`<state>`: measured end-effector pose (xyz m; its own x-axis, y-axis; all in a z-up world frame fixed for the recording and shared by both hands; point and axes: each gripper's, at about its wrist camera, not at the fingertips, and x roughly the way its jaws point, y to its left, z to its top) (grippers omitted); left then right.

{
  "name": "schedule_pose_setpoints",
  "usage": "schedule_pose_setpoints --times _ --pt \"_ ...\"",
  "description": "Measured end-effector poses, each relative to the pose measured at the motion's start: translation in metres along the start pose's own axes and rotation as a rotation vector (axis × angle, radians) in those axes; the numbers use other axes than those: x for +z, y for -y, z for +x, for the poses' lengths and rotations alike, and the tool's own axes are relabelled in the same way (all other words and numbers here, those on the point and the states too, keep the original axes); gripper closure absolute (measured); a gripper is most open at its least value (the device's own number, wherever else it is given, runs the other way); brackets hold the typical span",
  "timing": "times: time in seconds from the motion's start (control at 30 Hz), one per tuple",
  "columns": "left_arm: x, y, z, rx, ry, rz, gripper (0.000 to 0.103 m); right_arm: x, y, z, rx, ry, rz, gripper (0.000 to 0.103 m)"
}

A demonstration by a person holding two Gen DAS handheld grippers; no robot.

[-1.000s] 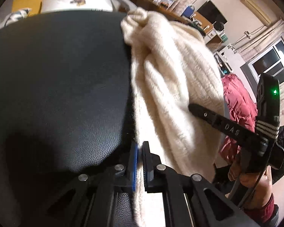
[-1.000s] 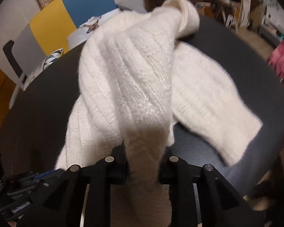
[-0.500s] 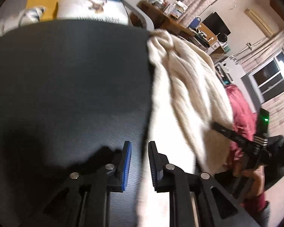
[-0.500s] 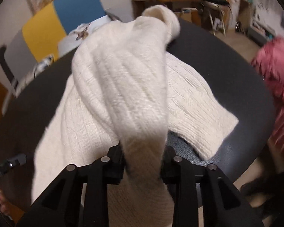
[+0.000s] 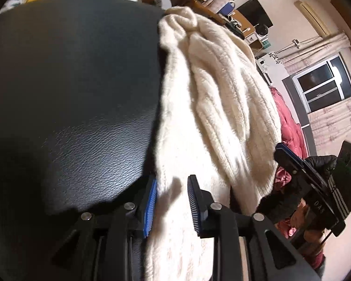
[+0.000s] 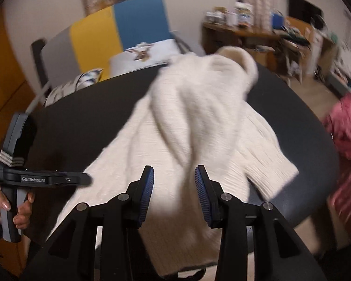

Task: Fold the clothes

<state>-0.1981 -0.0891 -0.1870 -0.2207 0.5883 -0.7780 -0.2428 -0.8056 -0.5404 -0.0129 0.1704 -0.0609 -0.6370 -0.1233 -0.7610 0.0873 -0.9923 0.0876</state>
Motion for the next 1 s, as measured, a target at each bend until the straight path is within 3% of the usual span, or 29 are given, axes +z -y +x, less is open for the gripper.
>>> schedule_pose_setpoints --times 0.1,0.2,0.23,0.3,0.4,0.5,0.57,0.63,0.7,0.77,0.83,1.0 --pt "-0.003 0.008 -0.016 0.037 0.057 0.024 0.099 -0.004 -0.006 0.025 -0.023 -0.084 -0.043 0.063" --pt "-0.003 0.012 -0.046 0.051 0.136 0.041 0.099 -0.012 0.010 0.056 -0.197 -0.218 -0.054 0.063" --pt "-0.001 0.010 -0.052 0.078 0.146 0.048 0.099 -0.014 0.018 0.058 -0.219 -0.235 -0.035 0.063" --pt "0.001 0.004 -0.052 0.103 0.121 0.063 0.097 -0.015 0.025 0.051 -0.200 -0.226 0.007 0.063" --pt "0.002 -0.005 -0.049 0.103 0.064 0.039 0.086 -0.006 0.024 0.026 -0.134 -0.156 0.044 0.063" --pt "0.007 -0.016 -0.048 0.122 0.059 0.018 0.084 0.008 0.006 0.006 -0.045 -0.086 0.012 0.063" --pt "0.008 -0.024 -0.047 0.141 0.064 0.005 0.083 0.020 -0.011 0.013 -0.016 -0.085 -0.039 0.063" --pt "0.008 -0.026 -0.037 0.081 0.060 -0.016 0.080 0.028 -0.025 0.029 -0.002 -0.107 -0.075 0.063" --pt "0.010 -0.024 -0.030 0.030 0.049 -0.011 0.078 0.023 -0.029 0.045 -0.009 -0.155 -0.067 0.063" --pt "0.012 -0.020 -0.016 0.026 0.023 0.013 0.078 0.017 -0.029 0.061 -0.019 -0.205 -0.046 0.063" --pt "0.012 -0.015 -0.005 0.092 -0.003 0.042 0.095 0.011 -0.025 0.070 -0.028 -0.238 -0.032 0.063" --pt "0.005 -0.008 -0.049 0.161 0.102 0.074 0.097 0.003 -0.010 0.069 -0.154 -0.238 -0.062 0.064"
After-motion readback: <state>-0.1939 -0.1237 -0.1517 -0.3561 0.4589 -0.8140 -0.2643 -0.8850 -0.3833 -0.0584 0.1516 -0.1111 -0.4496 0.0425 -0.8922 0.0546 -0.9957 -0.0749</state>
